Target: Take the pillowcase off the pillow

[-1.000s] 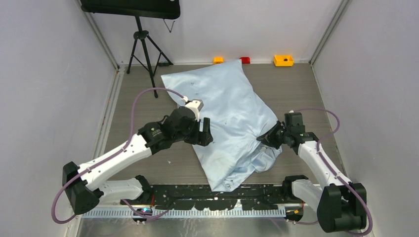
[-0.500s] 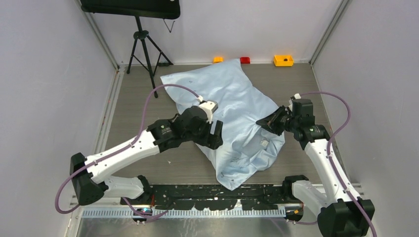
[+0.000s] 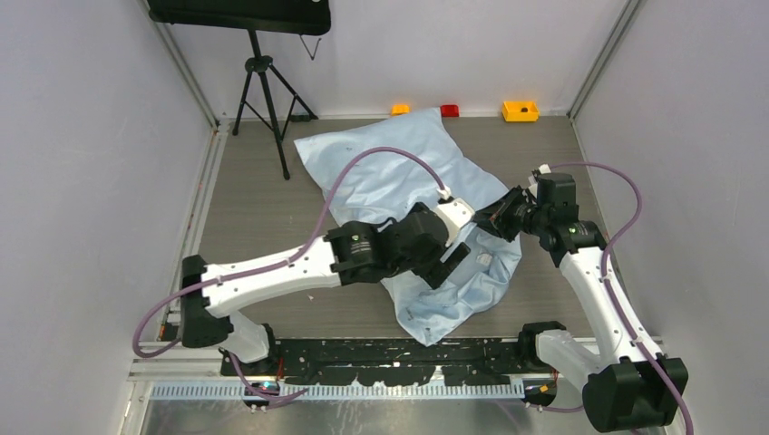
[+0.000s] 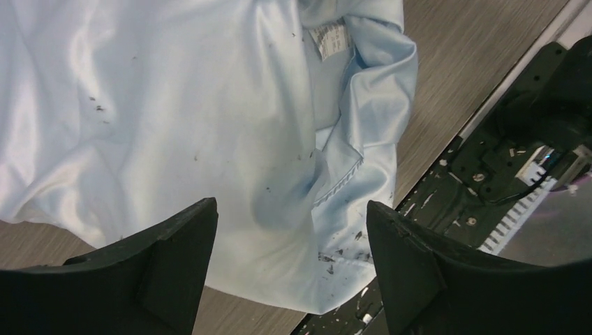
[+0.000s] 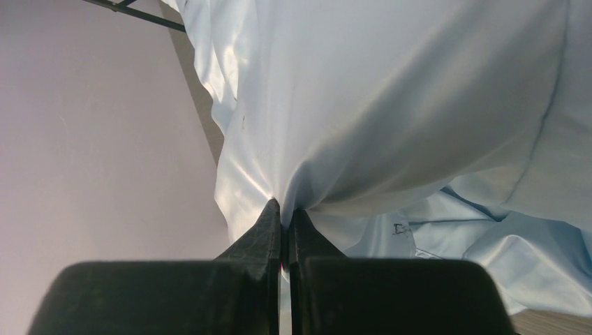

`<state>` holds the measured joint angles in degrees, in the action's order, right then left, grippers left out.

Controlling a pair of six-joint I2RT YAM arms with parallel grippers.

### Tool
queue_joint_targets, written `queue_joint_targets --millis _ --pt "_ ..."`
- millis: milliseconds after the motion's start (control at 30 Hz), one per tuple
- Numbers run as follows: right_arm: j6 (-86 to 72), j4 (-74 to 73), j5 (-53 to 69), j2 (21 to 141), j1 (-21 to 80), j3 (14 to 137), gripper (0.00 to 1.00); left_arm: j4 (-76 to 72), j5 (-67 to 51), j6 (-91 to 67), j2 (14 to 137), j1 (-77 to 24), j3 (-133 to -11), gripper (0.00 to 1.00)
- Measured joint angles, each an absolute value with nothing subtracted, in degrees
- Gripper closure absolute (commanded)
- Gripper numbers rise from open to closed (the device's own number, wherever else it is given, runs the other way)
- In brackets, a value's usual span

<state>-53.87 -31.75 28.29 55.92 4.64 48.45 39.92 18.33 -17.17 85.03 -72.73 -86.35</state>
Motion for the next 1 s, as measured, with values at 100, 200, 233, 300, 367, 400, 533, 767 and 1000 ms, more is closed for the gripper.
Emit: queue_joint_targets --millis 100,200,233,300,367,400,533,767,1000 --pt "-54.17 -31.70 28.42 55.92 4.64 48.45 0.97 41.01 19.38 -15.99 88.99 -73.28 -87.29 0.22" --pt "-54.22 -31.73 28.51 55.92 4.64 48.45 0.96 41.95 20.08 -15.86 91.42 -72.69 -87.29 0.32" --pt "-54.24 -31.70 28.56 55.92 4.64 48.45 0.96 42.13 19.77 -15.90 92.05 -72.20 -87.29 0.38" --pt "-54.24 -31.70 28.64 55.92 4.64 48.45 0.94 42.52 19.14 -16.19 92.79 -70.98 -87.29 0.60" --pt "-54.22 -31.73 28.64 55.92 4.64 48.45 0.90 42.98 18.63 -16.82 93.08 -69.45 -87.31 0.89" --pt "-54.19 -31.73 28.64 55.92 4.64 48.45 0.85 43.22 18.31 -17.10 93.10 -68.75 -87.31 0.99" --pt "-53.98 -31.59 28.97 55.92 4.64 48.45 0.38 43.94 17.21 -17.69 93.10 -66.92 -87.64 1.00" --pt "-52.45 -30.30 30.59 55.27 4.64 47.46 0.22 43.72 12.75 -18.48 92.01 -64.27 -88.12 1.00" --pt "-50.39 -31.18 32.10 51.81 4.64 44.73 0.14 41.23 5.41 -22.06 87.37 -55.00 -87.81 1.00"
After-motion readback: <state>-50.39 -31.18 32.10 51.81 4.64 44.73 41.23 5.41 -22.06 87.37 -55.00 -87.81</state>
